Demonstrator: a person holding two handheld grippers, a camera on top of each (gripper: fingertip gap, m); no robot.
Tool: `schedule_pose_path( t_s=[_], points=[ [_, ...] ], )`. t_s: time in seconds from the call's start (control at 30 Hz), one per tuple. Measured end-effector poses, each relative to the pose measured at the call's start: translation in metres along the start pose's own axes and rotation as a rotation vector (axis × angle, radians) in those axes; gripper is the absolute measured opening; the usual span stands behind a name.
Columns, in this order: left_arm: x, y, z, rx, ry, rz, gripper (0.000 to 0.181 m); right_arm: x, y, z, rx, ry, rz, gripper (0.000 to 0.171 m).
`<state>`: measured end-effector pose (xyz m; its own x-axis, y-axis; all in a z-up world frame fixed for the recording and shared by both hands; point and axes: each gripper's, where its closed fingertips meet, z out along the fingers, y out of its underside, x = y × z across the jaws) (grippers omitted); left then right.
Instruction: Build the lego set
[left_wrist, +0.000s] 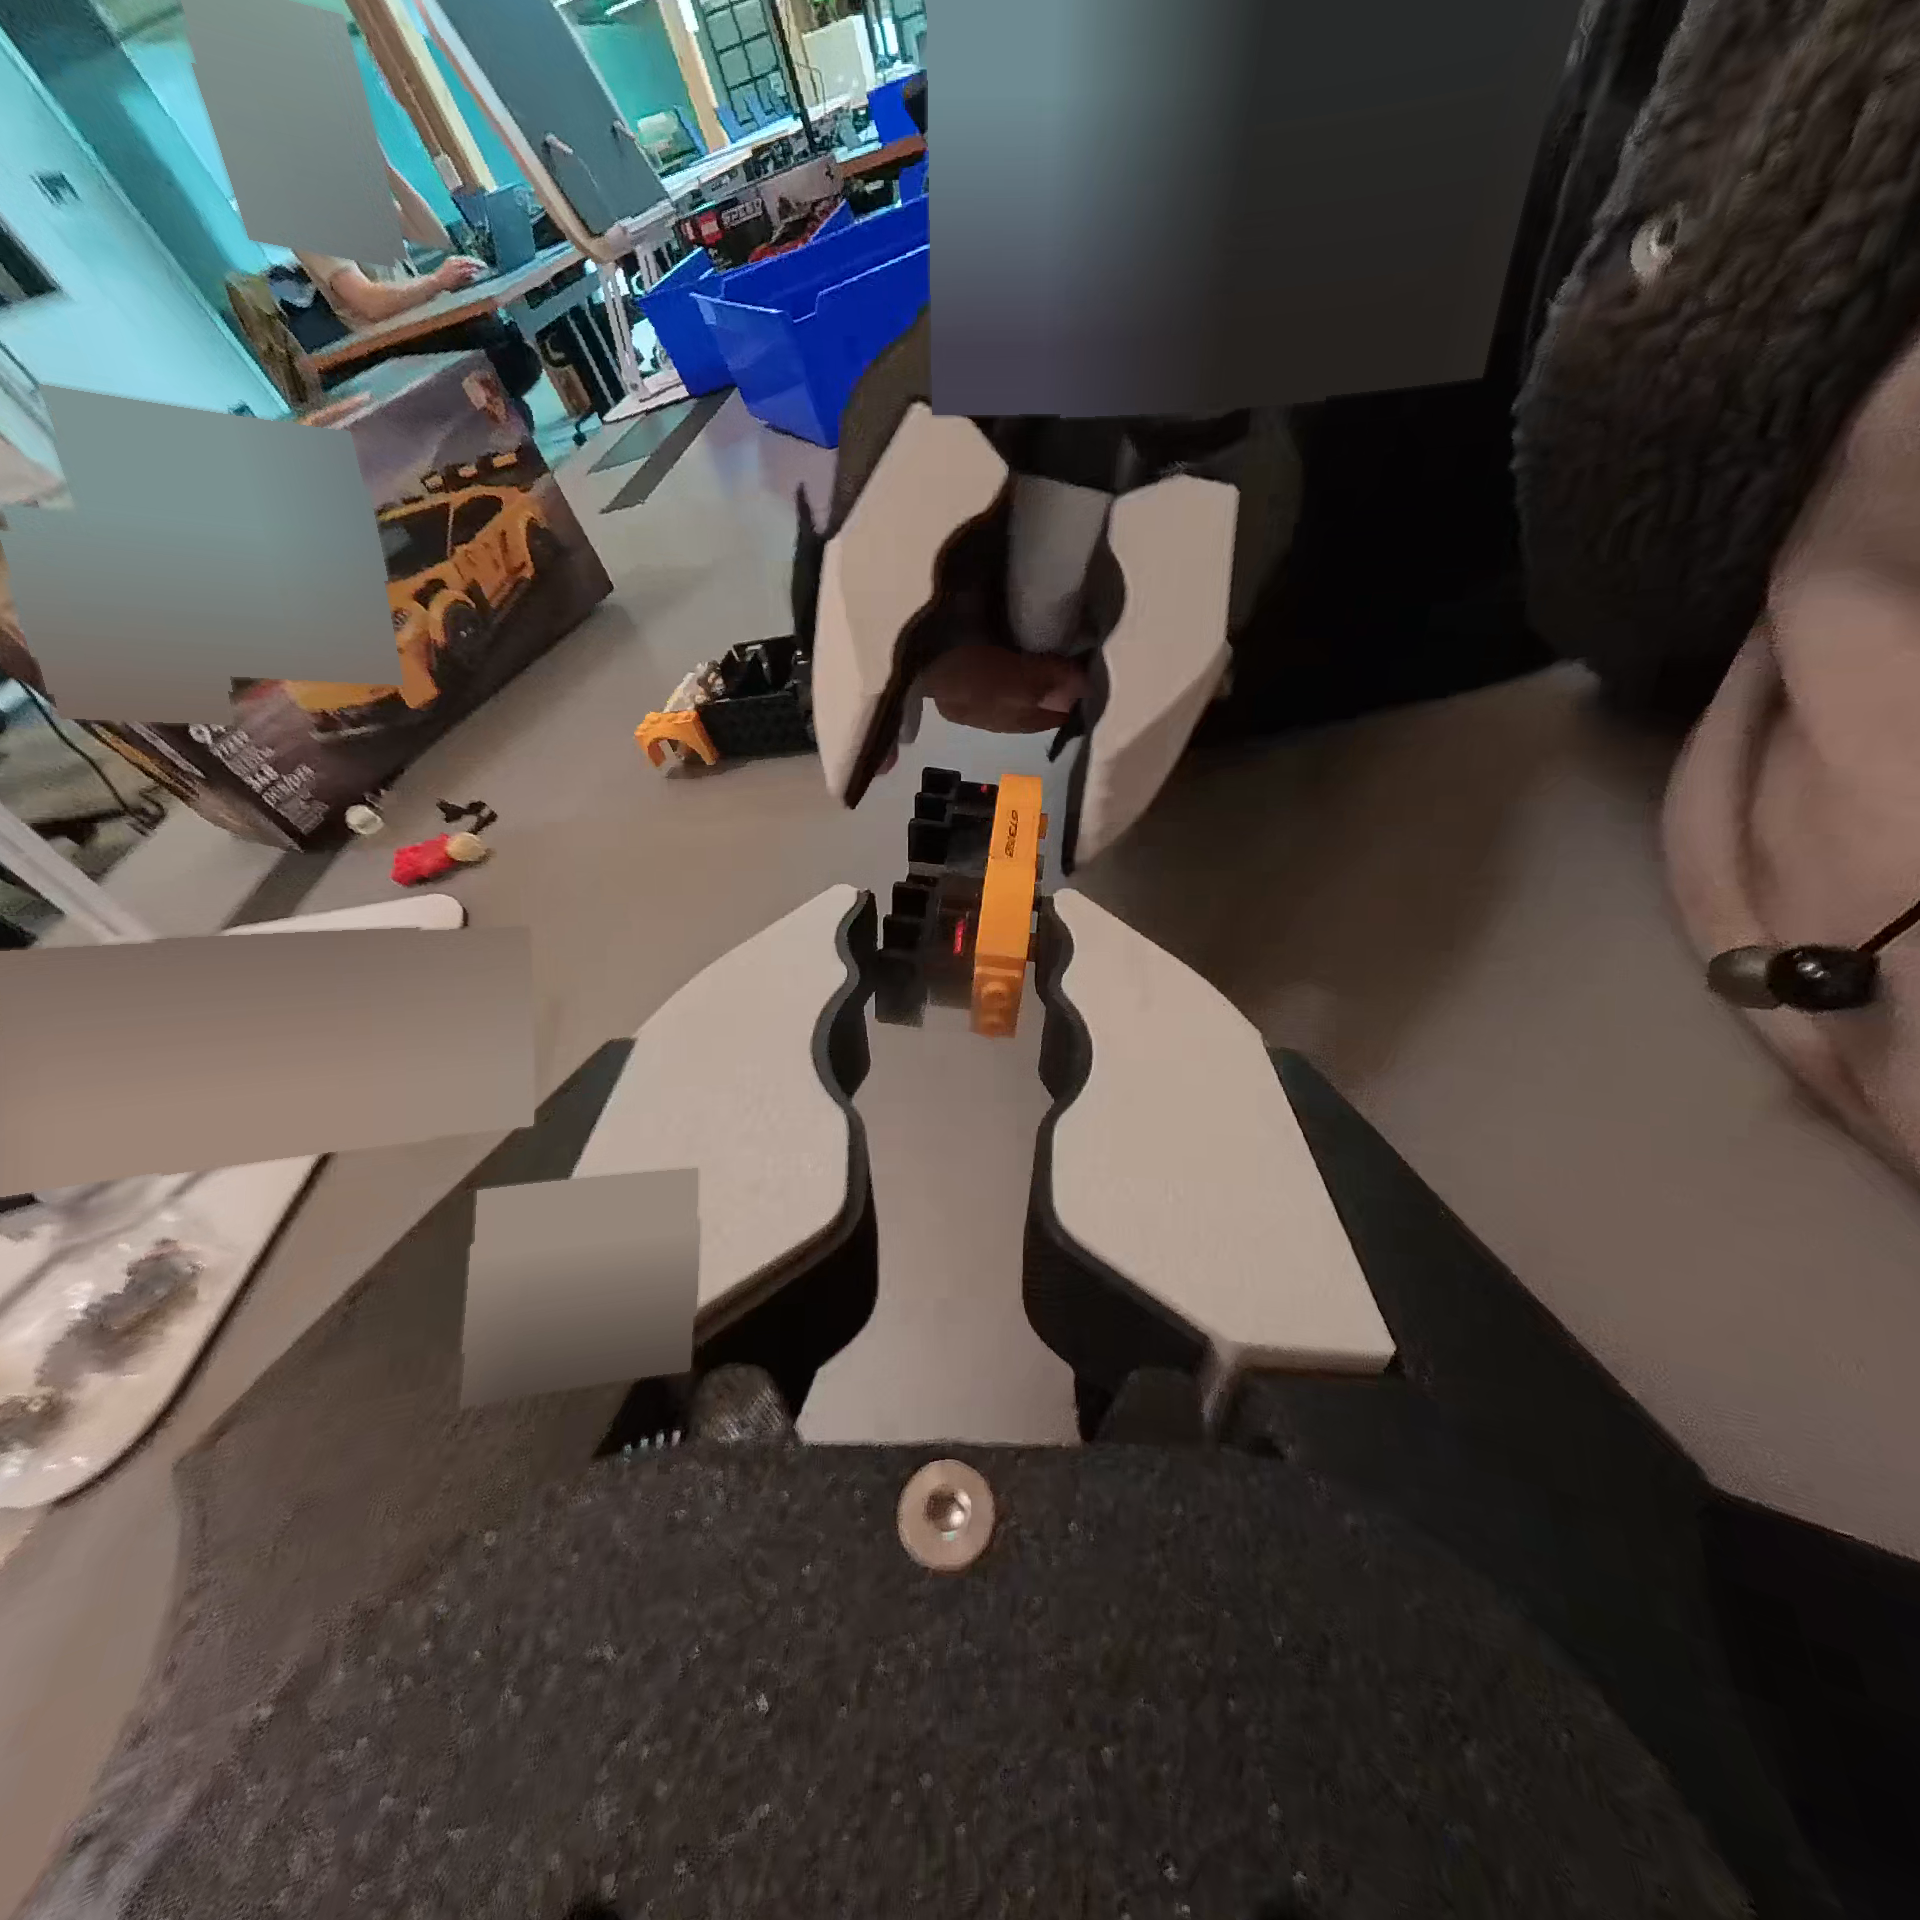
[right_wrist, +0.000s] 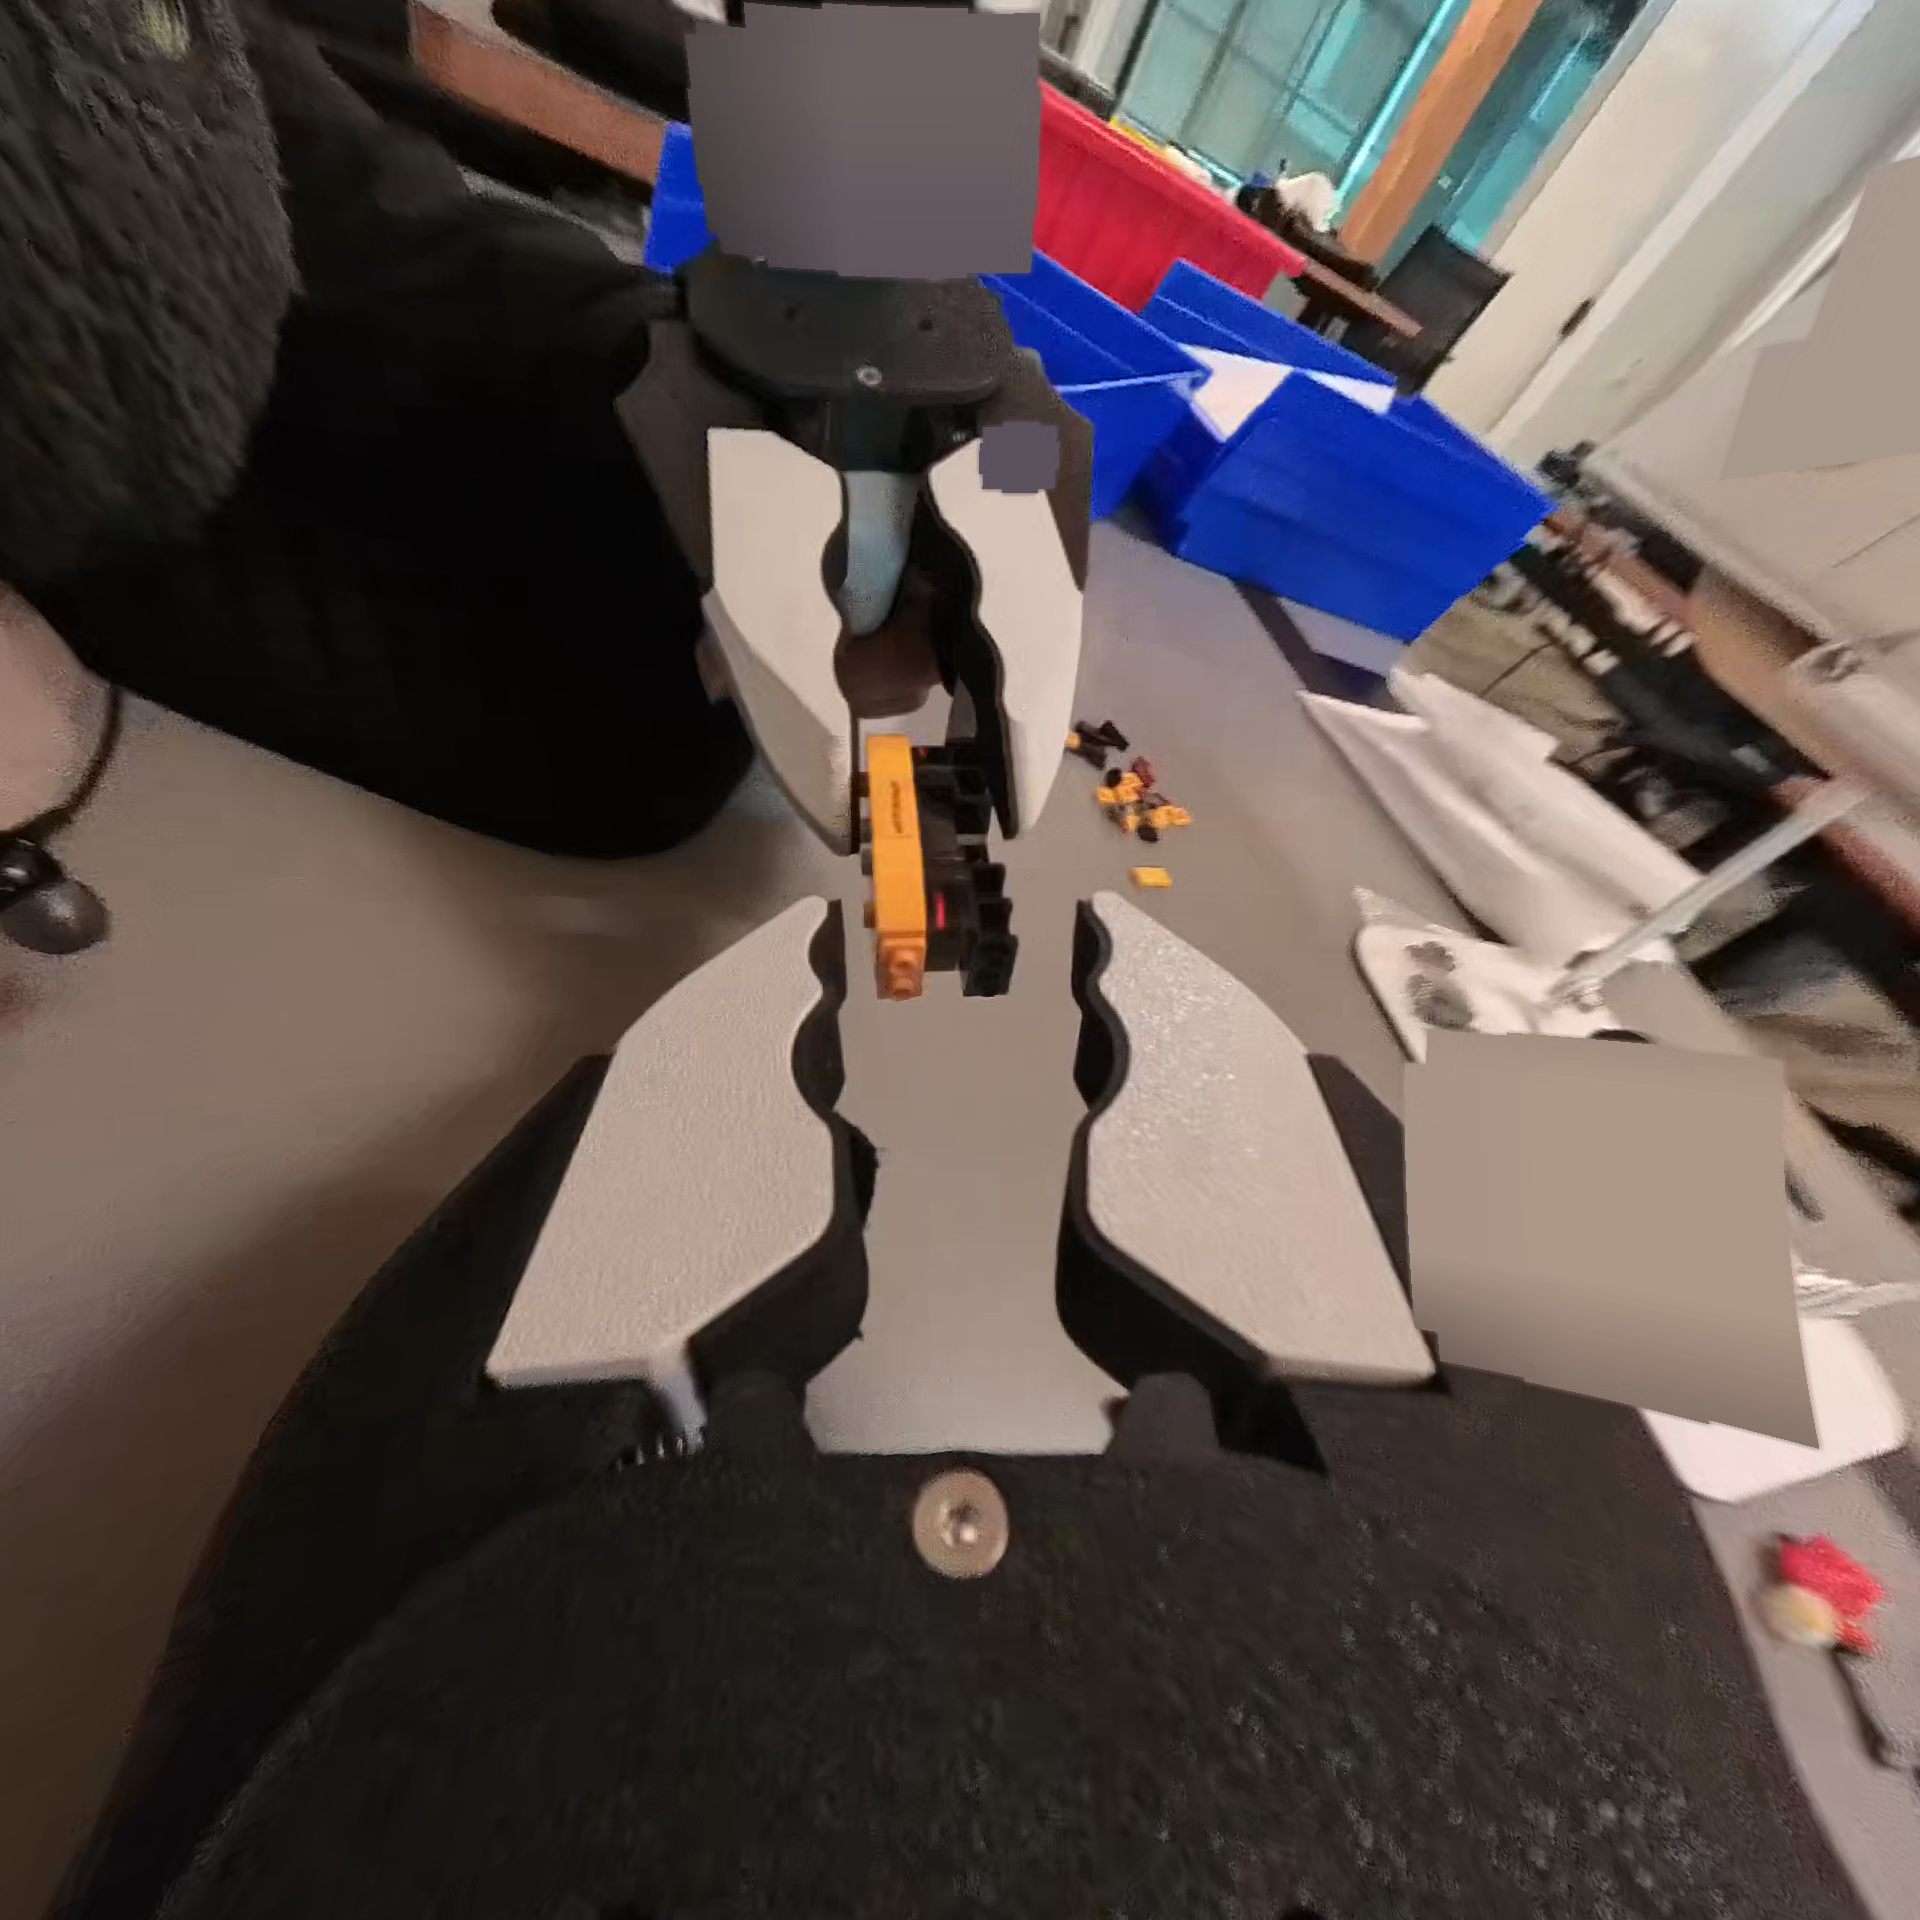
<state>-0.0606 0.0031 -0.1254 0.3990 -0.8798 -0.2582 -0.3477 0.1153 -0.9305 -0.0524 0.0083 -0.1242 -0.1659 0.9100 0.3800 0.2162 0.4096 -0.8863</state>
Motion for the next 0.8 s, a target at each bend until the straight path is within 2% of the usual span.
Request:
schedule_pose_path(
  t_s=[0.1, 0.23, 0.3, 0.4, 0.57, 0.67, 0.8],
  points=[
    [0.002, 0.000, 0.001, -0.011, -0.015, 0.064, 0.029, -0.006, 0.002, 0.000, -0.003, -0.048, 0.030, 0.028],
    [0.001, -0.002, 0.001, 0.016, -0.016, 0.037, 0.030, -0.004, -0.003, -0.003, 0.025, -0.023, -0.010, 0.027],
    [-0.003, -0.001, 0.000, 0.026, -0.017, -0.013, 0.043, -0.001, -0.006, -0.005, 0.048, -0.008, -0.016, 0.027],
    [0.000, -0.002, -0.001, 0.034, 0.014, -0.036, 0.031, -0.003, -0.007, -0.005, 0.056, -0.011, -0.022, 0.027],
    [0.002, 0.001, 0.000, 0.008, 0.020, -0.020, 0.029, -0.005, -0.005, -0.005, 0.049, -0.049, 0.022, 0.027],
    [0.000, 0.007, 0.000, -0.018, 0.021, -0.032, 0.029, 0.007, 0.002, -0.014, 0.002, -0.082, 0.105, 0.038],
    [0.003, 0.020, 0.003, -0.080, 0.044, -0.052, 0.029, 0.033, 0.042, -0.039, -0.228, -0.108, 0.170, 0.019]
  ],
)
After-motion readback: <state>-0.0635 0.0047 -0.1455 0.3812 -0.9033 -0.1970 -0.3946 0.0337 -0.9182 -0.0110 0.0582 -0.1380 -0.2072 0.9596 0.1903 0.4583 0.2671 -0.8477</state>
